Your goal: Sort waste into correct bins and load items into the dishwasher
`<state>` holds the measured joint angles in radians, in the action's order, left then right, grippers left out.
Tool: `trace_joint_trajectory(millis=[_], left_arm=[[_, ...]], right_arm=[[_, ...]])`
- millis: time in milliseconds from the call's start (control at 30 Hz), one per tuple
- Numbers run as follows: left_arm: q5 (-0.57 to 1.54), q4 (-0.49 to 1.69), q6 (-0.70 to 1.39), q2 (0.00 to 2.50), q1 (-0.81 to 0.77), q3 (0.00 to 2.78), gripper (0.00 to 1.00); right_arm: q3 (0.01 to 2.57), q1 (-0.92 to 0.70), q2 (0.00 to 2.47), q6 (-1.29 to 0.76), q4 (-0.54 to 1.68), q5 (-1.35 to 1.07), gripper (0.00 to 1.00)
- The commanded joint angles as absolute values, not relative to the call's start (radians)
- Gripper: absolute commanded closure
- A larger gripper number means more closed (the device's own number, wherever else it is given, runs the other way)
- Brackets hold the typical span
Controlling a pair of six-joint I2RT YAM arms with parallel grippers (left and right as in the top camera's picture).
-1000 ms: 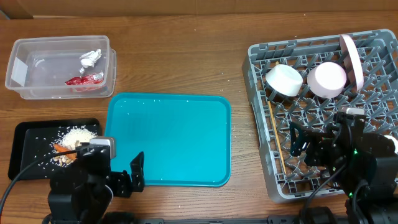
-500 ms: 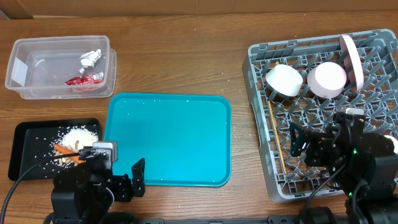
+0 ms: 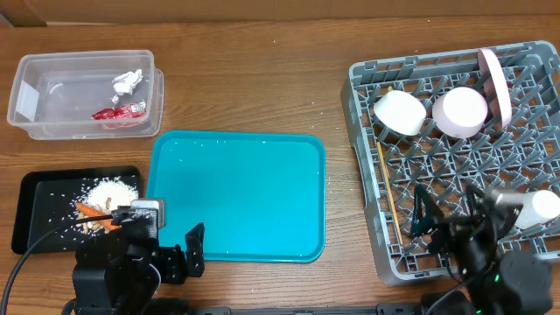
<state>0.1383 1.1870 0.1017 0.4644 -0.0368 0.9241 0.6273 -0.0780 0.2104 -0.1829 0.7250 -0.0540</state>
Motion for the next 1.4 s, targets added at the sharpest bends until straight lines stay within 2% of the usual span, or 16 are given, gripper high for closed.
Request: trace_joint_trajectory(millis=[0, 333, 467, 600, 1367], left_arm=[[0.127, 1.185, 0.112, 0.458, -0.033, 0.918, 0.00], [0.127, 1.185, 0.112, 0.458, -0.033, 0.918, 0.00], [0.127, 1.185, 0.112, 0.458, -0.033, 0.918, 0.00], [0.127, 1.185, 0.112, 0.458, -0.033, 0.918, 0.00], [0.127, 1.185, 0.112, 0.458, -0.033, 0.918, 0.00]], right_arm=[[0.467, -0.070, 0.058, -0.174, 0.623, -0.042, 0.00], [0.117, -0.069, 0.003, -0.154, 0.125, -0.042, 0.00], [0.012, -0.068, 0.003, -0.125, -0.001, -0.041, 0.00], [0.008, -0.066, 0.003, -0.122, 0.083, -0.030, 0.00], [0.008, -0.069, 0.003, -0.126, 0.083, -0.027, 0.00]])
